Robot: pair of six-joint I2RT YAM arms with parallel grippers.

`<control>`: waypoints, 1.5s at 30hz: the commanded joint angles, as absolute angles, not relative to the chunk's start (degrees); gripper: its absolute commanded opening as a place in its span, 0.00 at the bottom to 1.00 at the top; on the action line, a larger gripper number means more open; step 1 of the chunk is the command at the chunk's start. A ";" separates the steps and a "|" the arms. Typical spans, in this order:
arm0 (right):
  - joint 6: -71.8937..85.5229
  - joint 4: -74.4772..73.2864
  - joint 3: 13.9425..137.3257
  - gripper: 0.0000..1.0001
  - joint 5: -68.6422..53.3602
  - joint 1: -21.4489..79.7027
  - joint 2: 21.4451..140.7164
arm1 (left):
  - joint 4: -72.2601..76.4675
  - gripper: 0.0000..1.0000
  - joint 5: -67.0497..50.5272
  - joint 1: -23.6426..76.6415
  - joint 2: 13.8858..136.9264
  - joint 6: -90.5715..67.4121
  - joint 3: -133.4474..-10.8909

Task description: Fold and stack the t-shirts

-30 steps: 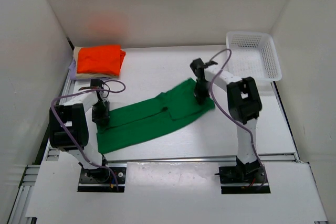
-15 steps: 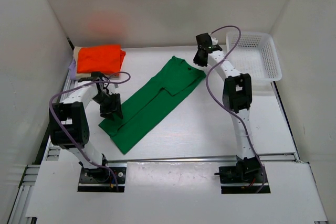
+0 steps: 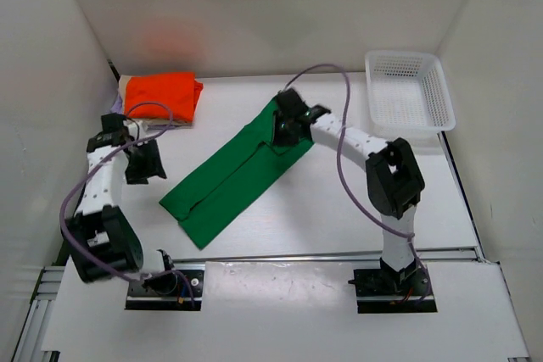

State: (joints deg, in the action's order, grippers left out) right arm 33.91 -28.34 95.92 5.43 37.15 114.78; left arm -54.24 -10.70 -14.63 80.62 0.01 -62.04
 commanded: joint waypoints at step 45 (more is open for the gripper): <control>68.03 -39.03 86.23 0.65 -2.54 39.20 104.95 | -50.52 0.83 1.31 -17.31 69.69 0.00 -60.55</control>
